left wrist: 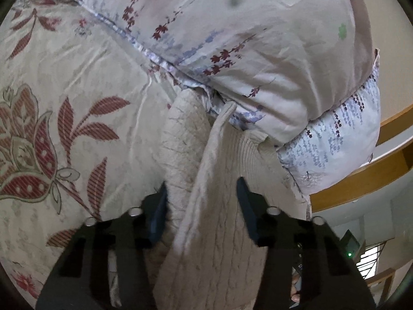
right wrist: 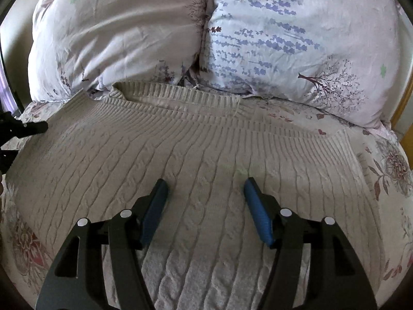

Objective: Fold small clothes

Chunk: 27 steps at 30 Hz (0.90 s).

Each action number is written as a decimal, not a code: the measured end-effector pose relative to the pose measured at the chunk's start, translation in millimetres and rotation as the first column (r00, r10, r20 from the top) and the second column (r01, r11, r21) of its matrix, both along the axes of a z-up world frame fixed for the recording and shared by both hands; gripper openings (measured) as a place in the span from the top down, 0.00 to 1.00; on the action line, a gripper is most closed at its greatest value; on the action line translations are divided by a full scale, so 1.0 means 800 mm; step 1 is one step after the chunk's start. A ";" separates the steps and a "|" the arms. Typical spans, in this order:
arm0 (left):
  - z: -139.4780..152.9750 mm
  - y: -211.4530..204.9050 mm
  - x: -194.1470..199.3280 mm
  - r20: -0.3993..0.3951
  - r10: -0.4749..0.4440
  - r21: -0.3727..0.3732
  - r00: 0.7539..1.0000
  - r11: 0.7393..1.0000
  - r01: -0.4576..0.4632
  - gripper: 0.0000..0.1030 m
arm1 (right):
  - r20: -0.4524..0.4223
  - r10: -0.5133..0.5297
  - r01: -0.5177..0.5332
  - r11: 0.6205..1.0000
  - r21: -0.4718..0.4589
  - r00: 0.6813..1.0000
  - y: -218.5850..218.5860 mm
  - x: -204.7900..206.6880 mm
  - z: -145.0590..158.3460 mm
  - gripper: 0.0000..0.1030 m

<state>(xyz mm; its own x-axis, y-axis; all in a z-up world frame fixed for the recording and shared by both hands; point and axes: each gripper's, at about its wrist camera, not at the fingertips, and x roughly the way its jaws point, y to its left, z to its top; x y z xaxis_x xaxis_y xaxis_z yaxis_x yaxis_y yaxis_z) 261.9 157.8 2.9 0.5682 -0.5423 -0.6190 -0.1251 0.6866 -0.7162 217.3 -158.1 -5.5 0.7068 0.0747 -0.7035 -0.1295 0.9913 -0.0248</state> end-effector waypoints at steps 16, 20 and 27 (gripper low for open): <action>0.070 -0.047 -0.002 0.158 -0.104 -0.046 0.982 0.993 0.112 0.83 | -0.001 0.008 -0.008 1.000 -0.002 1.000 0.003 0.000 -0.001 0.38; 0.095 -0.078 -0.003 0.213 -0.146 -0.070 0.966 0.984 0.164 0.83 | -0.007 0.011 -0.011 1.000 0.001 1.000 0.003 0.002 -0.002 0.37; 0.118 -0.156 0.004 0.254 -0.236 -0.096 0.938 0.959 0.268 0.83 | -0.019 0.028 -0.027 0.998 0.063 0.999 -0.014 -0.002 0.007 0.37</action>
